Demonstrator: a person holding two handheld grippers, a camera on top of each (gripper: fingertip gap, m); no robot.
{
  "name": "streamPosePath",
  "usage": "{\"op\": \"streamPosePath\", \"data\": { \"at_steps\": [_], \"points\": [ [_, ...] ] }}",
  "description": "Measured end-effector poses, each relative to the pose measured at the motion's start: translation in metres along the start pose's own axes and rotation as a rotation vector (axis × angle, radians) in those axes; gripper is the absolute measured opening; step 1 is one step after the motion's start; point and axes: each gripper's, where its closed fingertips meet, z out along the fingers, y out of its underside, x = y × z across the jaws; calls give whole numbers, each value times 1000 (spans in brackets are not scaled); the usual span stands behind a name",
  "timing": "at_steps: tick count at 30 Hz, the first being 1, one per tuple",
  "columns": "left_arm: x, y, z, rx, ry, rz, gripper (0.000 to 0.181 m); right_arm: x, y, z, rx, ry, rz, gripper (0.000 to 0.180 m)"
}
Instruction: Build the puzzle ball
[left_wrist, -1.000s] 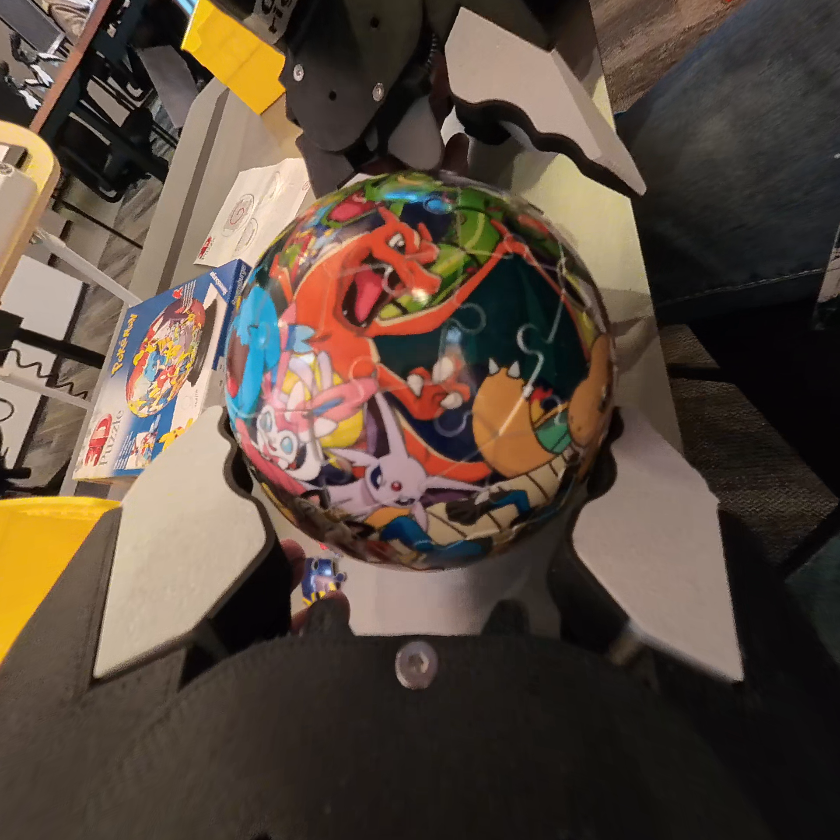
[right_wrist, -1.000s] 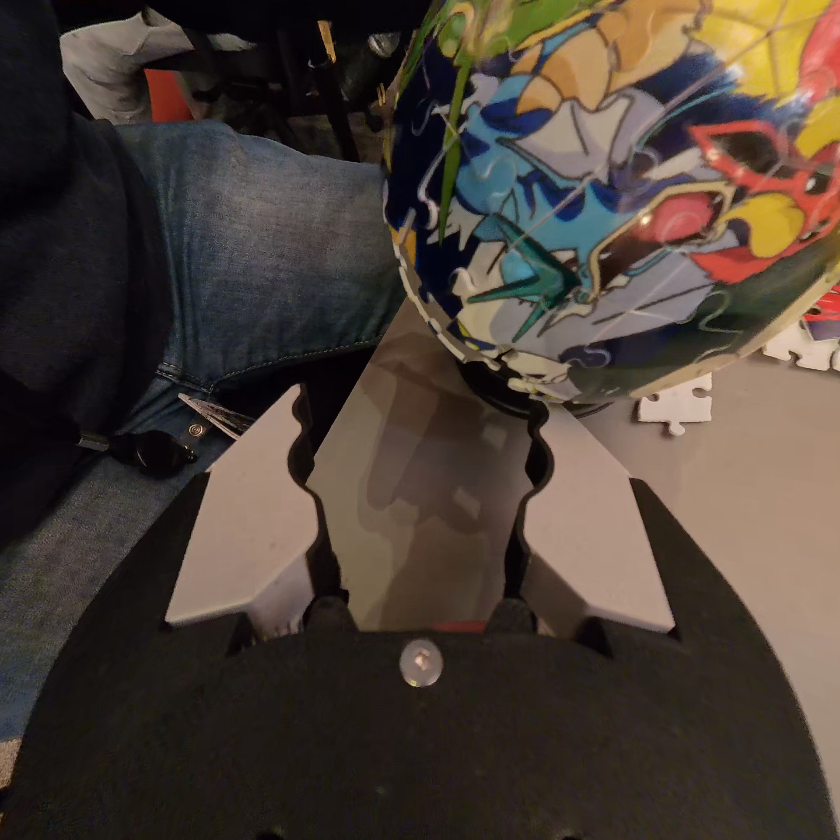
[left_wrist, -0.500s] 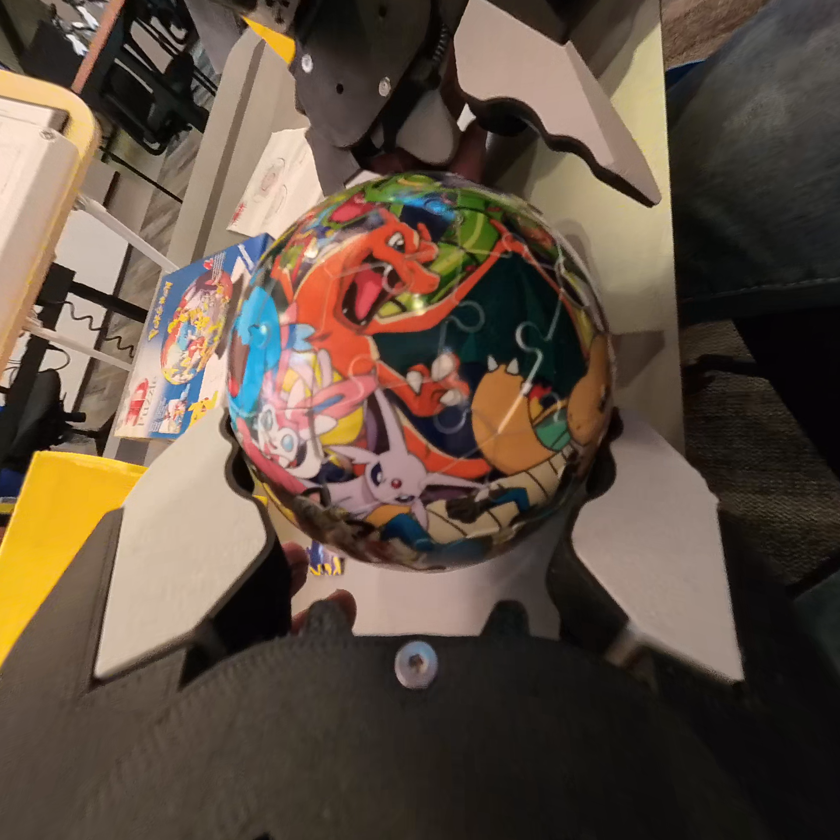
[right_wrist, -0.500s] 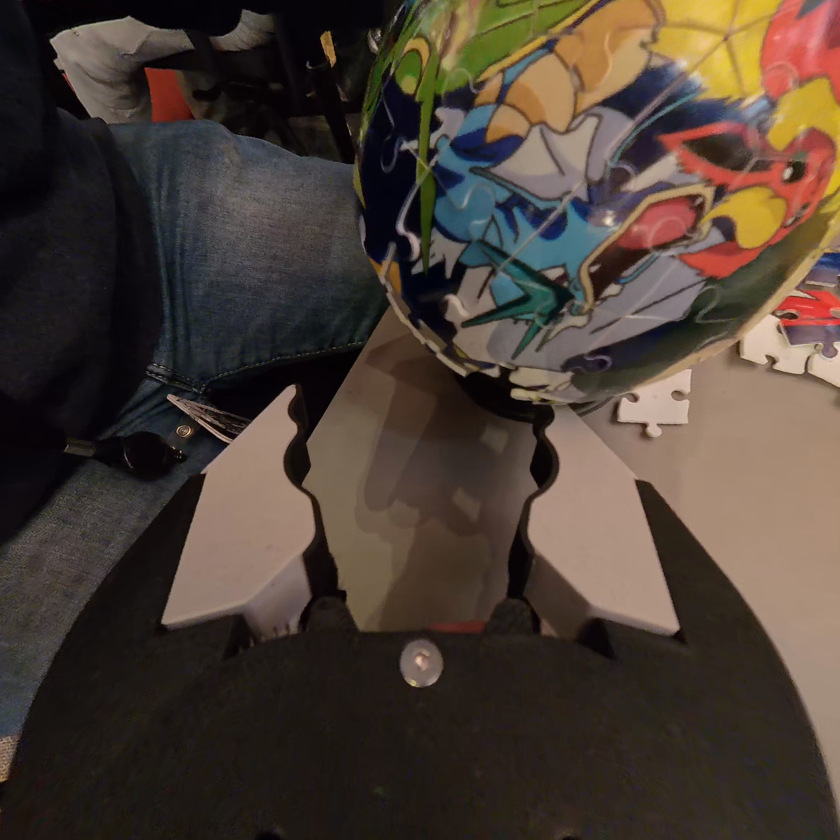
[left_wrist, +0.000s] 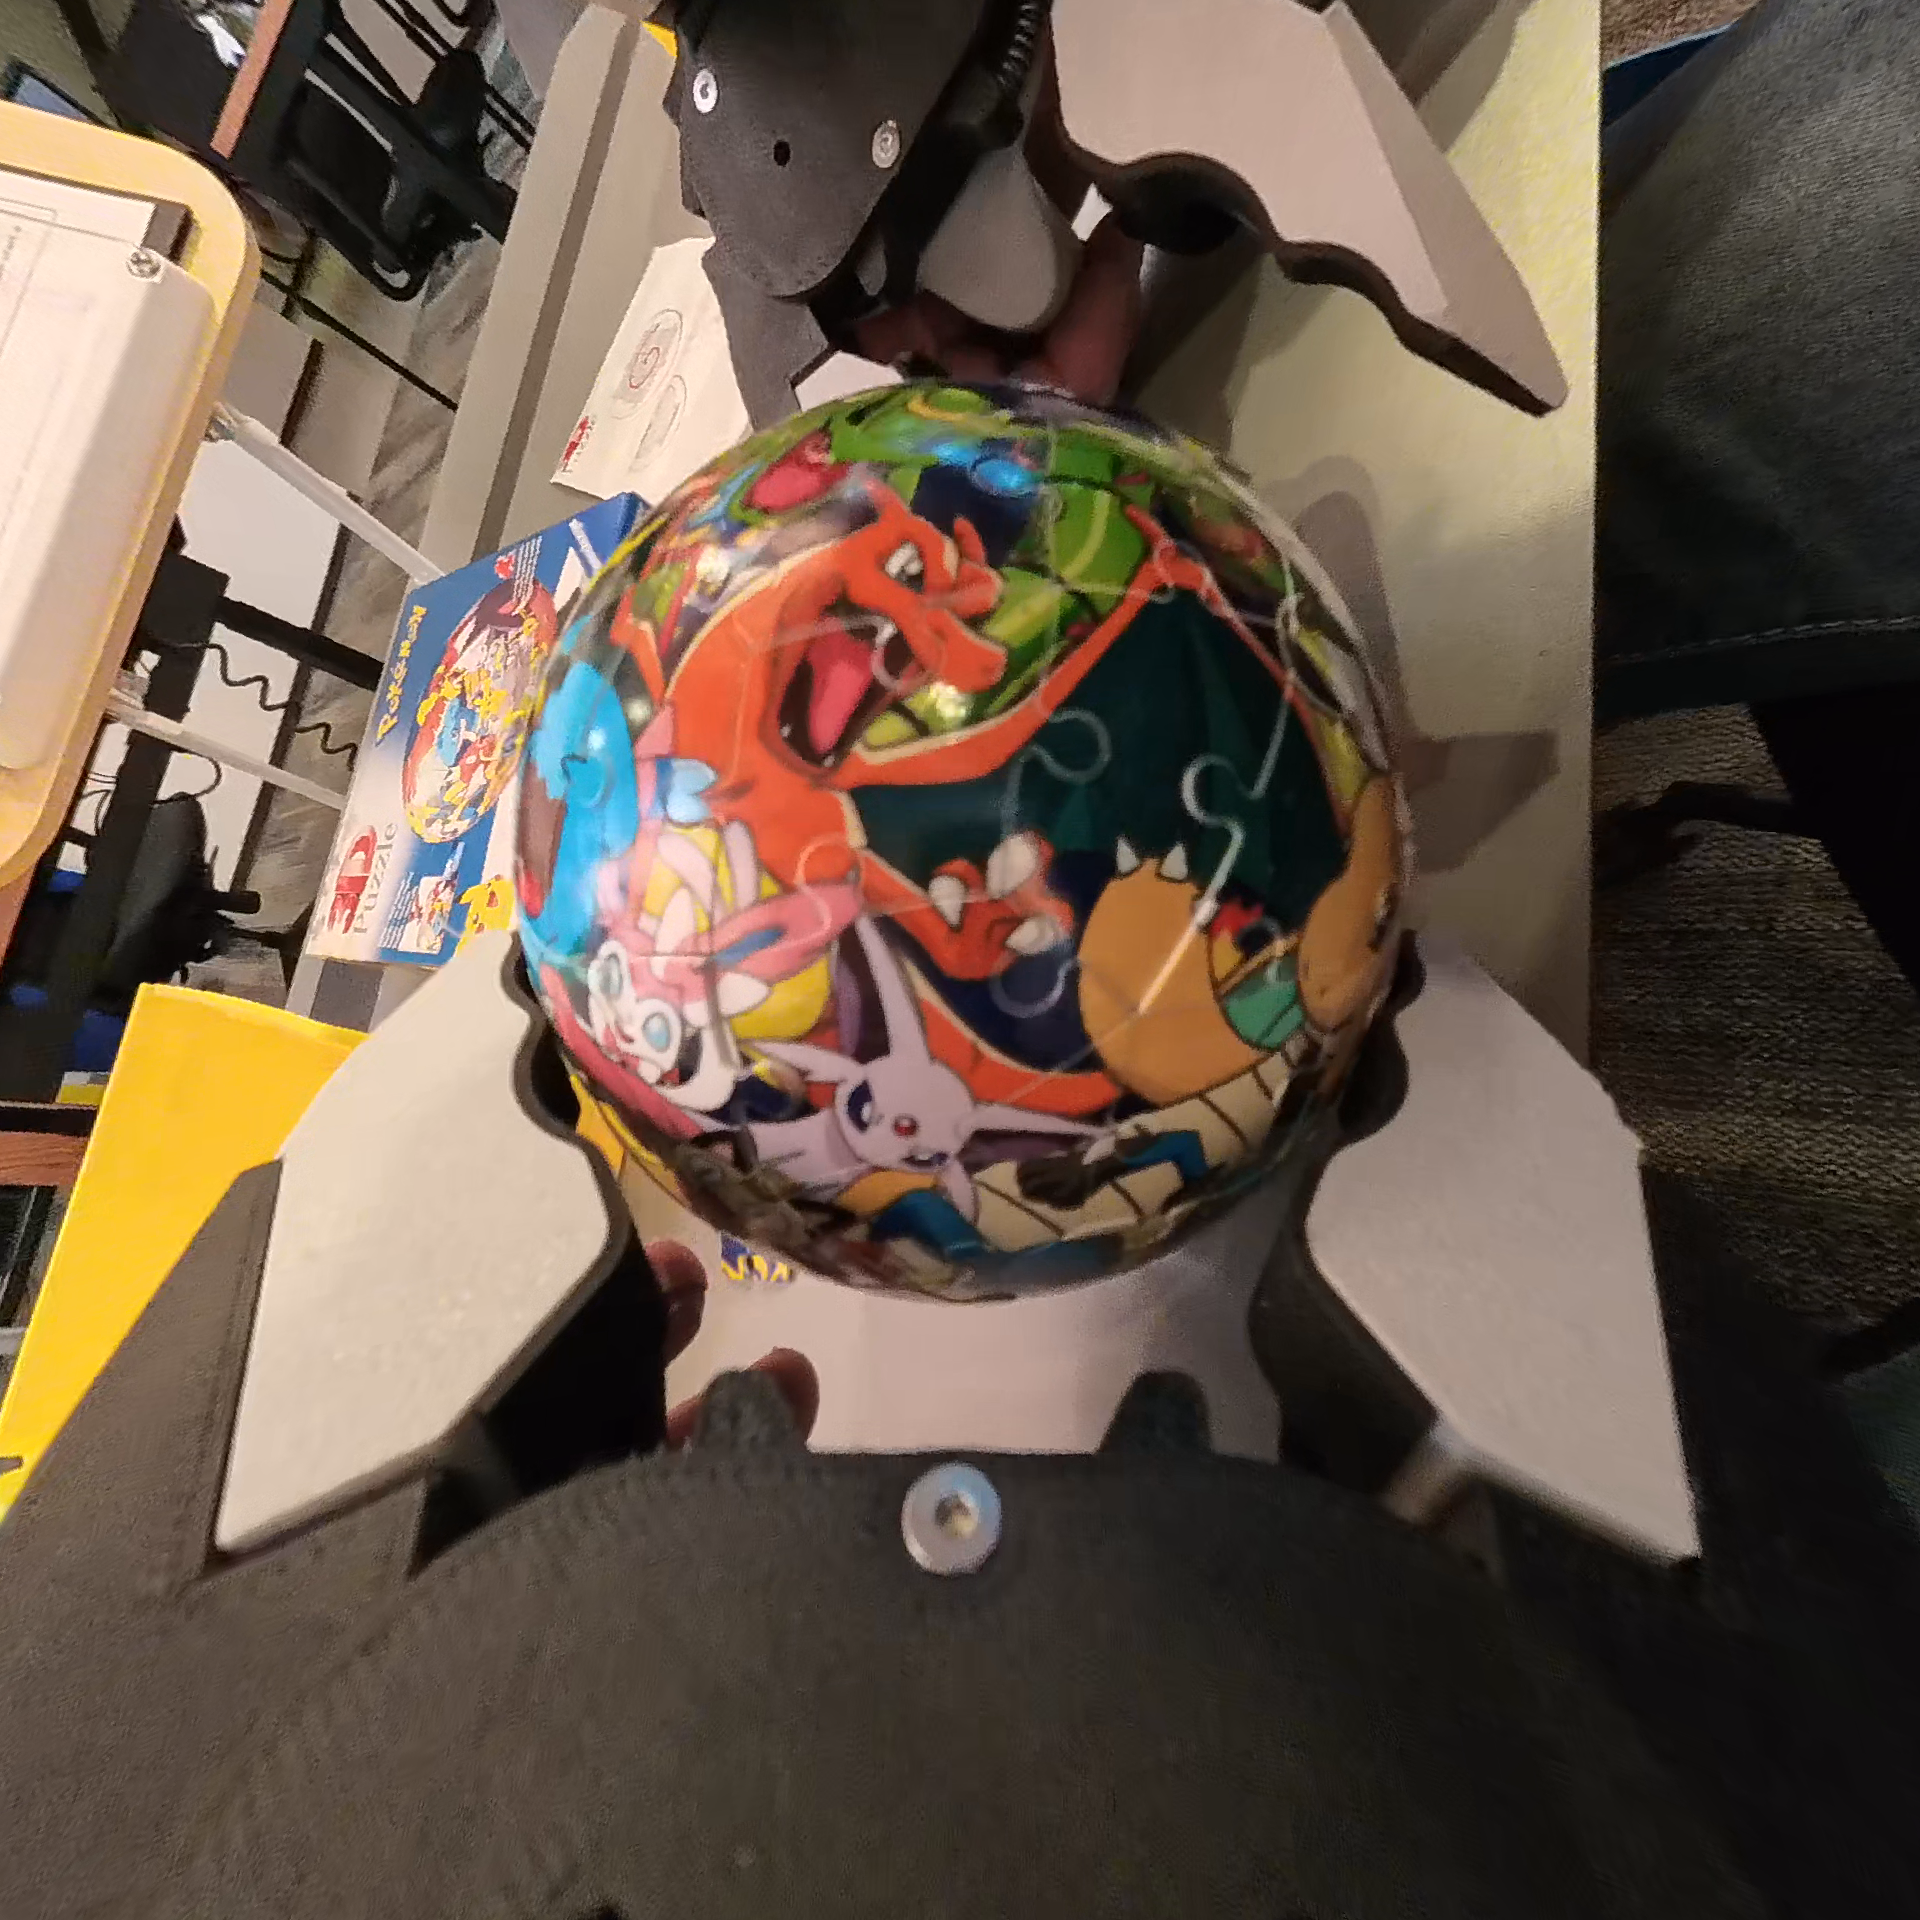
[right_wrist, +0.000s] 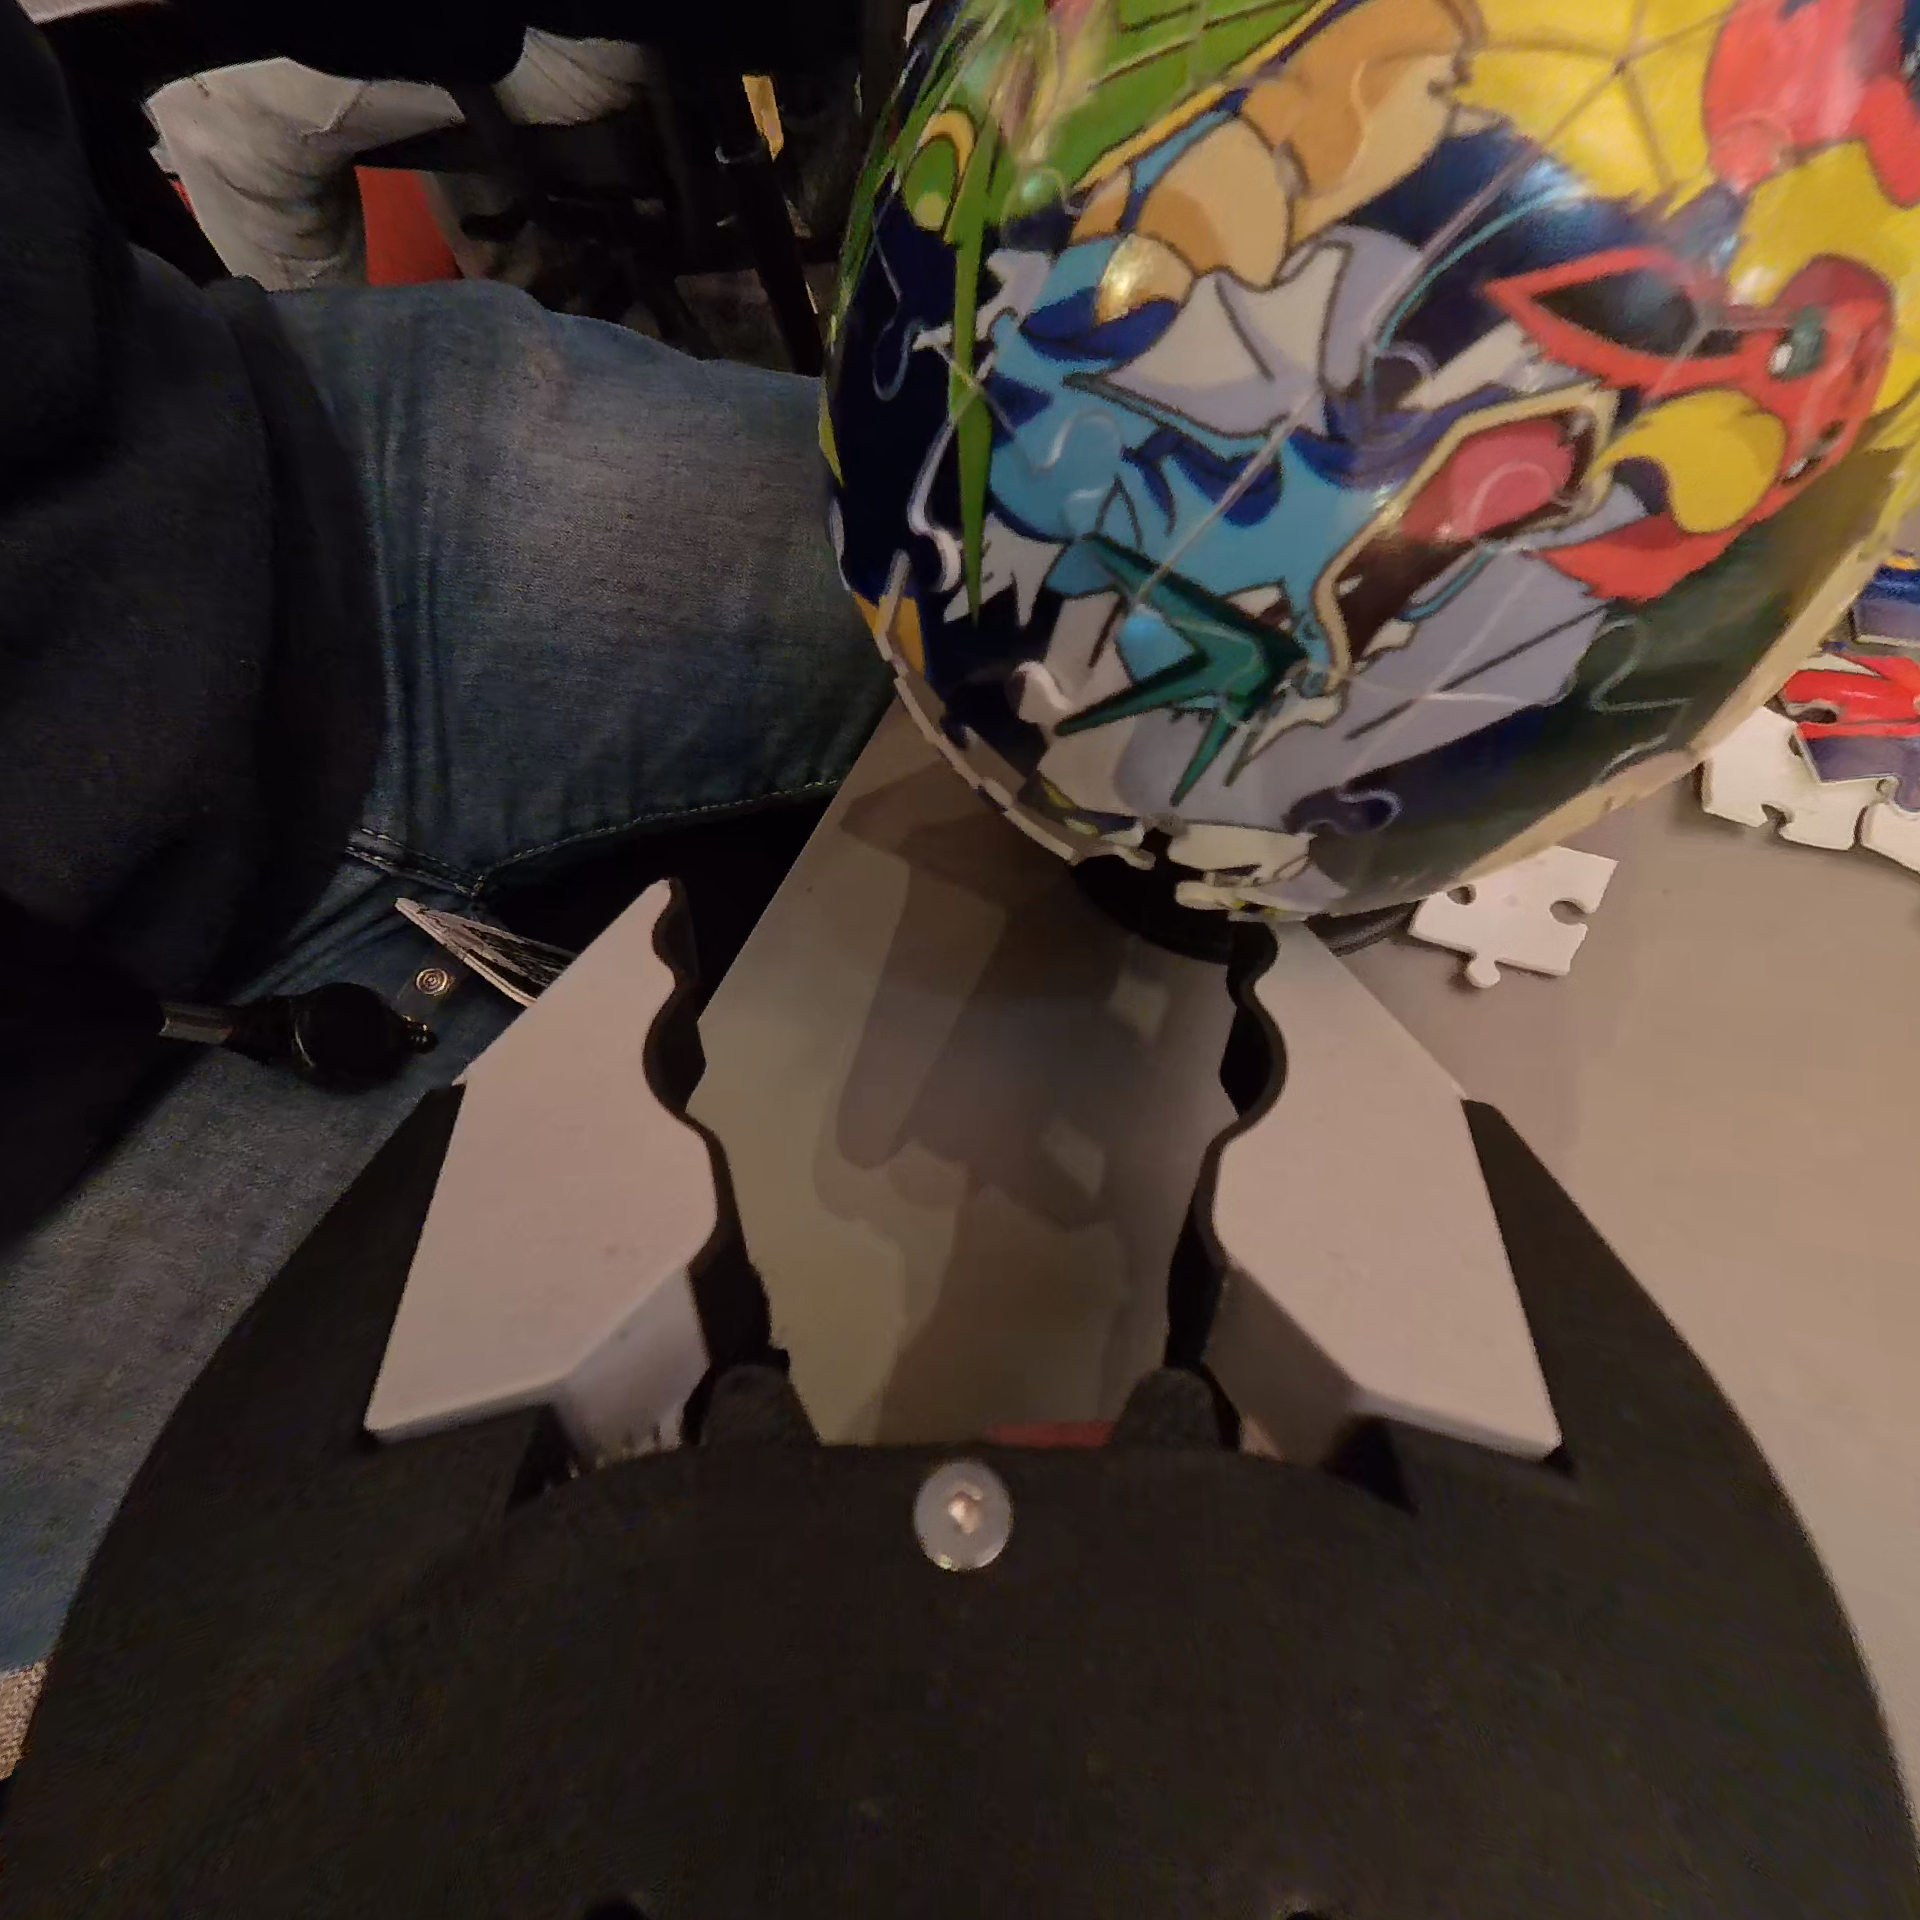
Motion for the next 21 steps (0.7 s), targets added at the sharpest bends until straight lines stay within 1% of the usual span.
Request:
{"op": "streamPosePath", "data": {
  "at_steps": [15,21],
  "points": [
    [0,6,-4,-20,-12,-6,143,-1,-2,1,12,-5,-6,101],
    [-1,7,-3,-50,27,-2,143,-2,-2,1,12,-13,-3,101]
  ]
}}
